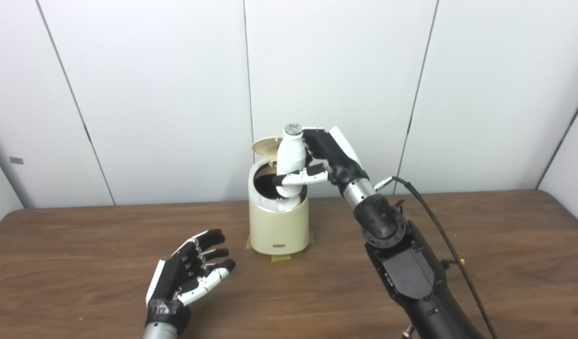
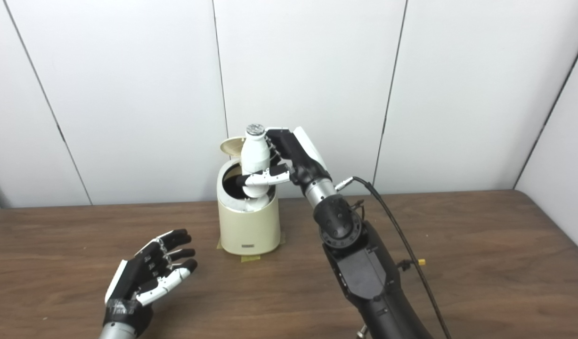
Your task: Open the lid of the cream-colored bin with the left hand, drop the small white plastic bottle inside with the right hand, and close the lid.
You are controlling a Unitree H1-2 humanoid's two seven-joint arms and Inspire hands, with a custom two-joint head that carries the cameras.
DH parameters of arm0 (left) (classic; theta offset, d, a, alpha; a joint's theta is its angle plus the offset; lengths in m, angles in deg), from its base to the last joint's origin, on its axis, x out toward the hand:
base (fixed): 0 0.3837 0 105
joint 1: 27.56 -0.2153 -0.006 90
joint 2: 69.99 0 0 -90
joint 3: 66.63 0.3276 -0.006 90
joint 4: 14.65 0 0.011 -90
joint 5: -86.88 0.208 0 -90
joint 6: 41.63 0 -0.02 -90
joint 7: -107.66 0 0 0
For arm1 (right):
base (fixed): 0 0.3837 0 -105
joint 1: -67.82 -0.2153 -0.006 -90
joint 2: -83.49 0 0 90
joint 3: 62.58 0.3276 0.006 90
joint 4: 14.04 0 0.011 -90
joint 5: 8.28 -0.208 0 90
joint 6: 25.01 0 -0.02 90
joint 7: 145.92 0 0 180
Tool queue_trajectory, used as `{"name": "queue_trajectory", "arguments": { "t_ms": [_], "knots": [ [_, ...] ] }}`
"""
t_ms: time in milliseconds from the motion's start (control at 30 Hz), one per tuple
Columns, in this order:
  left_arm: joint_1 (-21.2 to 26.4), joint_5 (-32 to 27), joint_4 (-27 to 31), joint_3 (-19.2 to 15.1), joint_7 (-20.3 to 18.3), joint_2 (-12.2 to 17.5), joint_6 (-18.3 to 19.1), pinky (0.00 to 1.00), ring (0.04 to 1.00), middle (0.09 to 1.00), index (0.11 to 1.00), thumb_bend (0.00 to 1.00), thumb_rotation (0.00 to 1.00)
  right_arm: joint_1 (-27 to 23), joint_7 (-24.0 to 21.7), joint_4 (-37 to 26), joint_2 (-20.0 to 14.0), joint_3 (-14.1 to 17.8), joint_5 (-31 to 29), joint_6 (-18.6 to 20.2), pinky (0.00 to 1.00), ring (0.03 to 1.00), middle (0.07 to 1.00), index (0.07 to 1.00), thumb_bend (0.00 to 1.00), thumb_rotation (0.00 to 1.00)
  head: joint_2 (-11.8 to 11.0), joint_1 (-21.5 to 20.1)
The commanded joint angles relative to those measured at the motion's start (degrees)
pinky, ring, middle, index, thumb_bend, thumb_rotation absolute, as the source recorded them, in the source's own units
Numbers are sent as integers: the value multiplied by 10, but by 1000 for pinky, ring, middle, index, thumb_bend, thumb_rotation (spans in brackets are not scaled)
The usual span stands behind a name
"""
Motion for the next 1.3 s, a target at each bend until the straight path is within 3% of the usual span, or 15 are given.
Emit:
{"name": "queue_trajectory", "arguments": {
  "t_ms": [0, 733, 1033, 1133, 1167, 1200, 1267],
  "knots": [
    [20, -4, 11, 1, -1, -3, -21, 579, 707, 778, 753, 689, 33, -45, 11, 2, -5, 1, 4, -34, 344, 390, 477, 532, 514, 0, 1, 2],
    [13, 4, 22, 11, 0, -5, -20, 560, 689, 773, 758, 677, 30, -88, 33, 121, 4, -1, 0, -118, 315, 378, 478, 549, 510, 0, 8, 12],
    [9, 16, 30, 15, 3, -2, -17, 555, 685, 768, 758, 656, 1, -89, 41, 127, 4, 0, 3, -117, 315, 383, 479, 532, 513, 0, 12, 10],
    [9, 13, 31, 15, 1, -3, -17, 558, 684, 768, 758, 656, 0, -89, 19, 130, -8, -15, 9, -126, 396, 420, 500, 510, 516, 0, 14, 10],
    [9, 12, 31, 15, 0, -2, -18, 557, 683, 769, 760, 655, 0, -89, 11, 131, -11, -19, 11, -127, 439, 527, 545, 530, 580, 0, 14, 10],
    [9, 12, 31, 15, 0, -2, -18, 554, 682, 770, 761, 656, 0, -90, 8, 133, -16, -26, 17, -131, 441, 569, 626, 594, 694, 0, 15, 10],
    [8, 15, 31, 16, 0, -1, -18, 554, 682, 772, 764, 656, 5, -89, 6, 135, -22, -33, 23, -135, 426, 595, 700, 652, 782, 0, 16, 10]
  ]
}}
